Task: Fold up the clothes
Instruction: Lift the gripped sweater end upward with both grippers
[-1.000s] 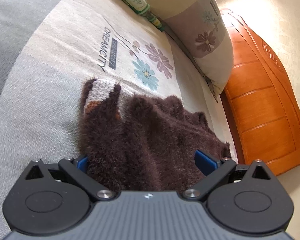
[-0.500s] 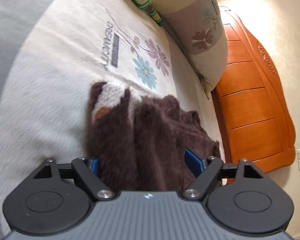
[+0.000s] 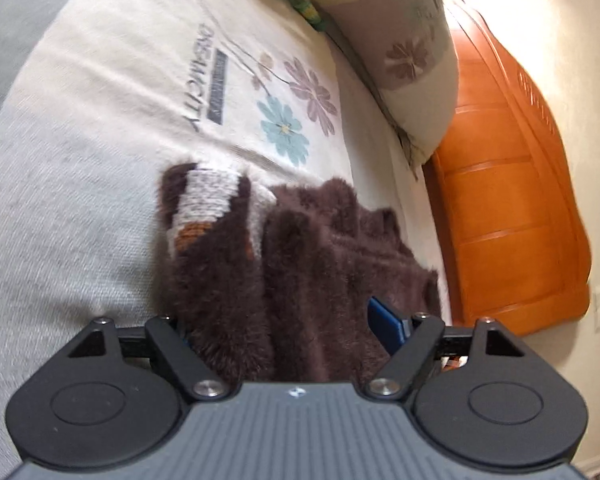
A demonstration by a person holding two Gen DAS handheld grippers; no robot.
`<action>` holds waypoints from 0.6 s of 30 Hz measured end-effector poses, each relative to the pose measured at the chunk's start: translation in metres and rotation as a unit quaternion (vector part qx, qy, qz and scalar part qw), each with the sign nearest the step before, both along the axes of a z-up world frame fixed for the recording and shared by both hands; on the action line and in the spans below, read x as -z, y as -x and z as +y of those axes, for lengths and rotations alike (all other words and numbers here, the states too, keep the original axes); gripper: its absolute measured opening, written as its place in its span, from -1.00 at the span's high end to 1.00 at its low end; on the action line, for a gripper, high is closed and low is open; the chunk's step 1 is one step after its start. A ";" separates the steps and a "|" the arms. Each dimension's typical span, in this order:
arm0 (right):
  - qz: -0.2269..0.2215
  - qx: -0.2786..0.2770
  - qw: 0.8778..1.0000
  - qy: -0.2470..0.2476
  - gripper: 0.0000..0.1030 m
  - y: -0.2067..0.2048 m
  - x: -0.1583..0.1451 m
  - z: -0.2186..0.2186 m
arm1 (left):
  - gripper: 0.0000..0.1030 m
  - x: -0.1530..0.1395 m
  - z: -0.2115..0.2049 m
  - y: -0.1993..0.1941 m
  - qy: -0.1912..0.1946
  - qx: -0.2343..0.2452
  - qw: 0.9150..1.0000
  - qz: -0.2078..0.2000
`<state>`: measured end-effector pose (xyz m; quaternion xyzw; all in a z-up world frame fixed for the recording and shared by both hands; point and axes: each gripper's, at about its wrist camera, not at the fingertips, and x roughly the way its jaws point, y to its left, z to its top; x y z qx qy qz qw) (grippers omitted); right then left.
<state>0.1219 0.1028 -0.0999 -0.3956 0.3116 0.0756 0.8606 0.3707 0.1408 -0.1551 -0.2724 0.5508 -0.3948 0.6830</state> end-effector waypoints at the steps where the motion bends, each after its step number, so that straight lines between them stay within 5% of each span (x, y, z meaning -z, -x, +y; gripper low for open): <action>1: 0.000 0.000 1.000 0.000 0.21 0.000 0.000 0.000 | -0.38 0.001 0.002 0.000 0.000 0.001 1.000 -0.003; 5: -0.011 0.000 1.000 0.015 0.22 0.002 0.008 0.002 | 0.19 0.012 0.015 -0.006 0.001 -0.009 1.000 0.012; 14: -0.021 0.004 1.000 0.012 0.23 0.006 0.012 0.005 | 0.28 0.011 0.006 -0.005 -0.017 -0.012 1.000 -0.006; 18: -0.021 0.001 1.000 0.012 0.33 0.009 0.009 0.005 | 0.32 -0.003 -0.003 0.001 -0.059 -0.017 0.998 -0.022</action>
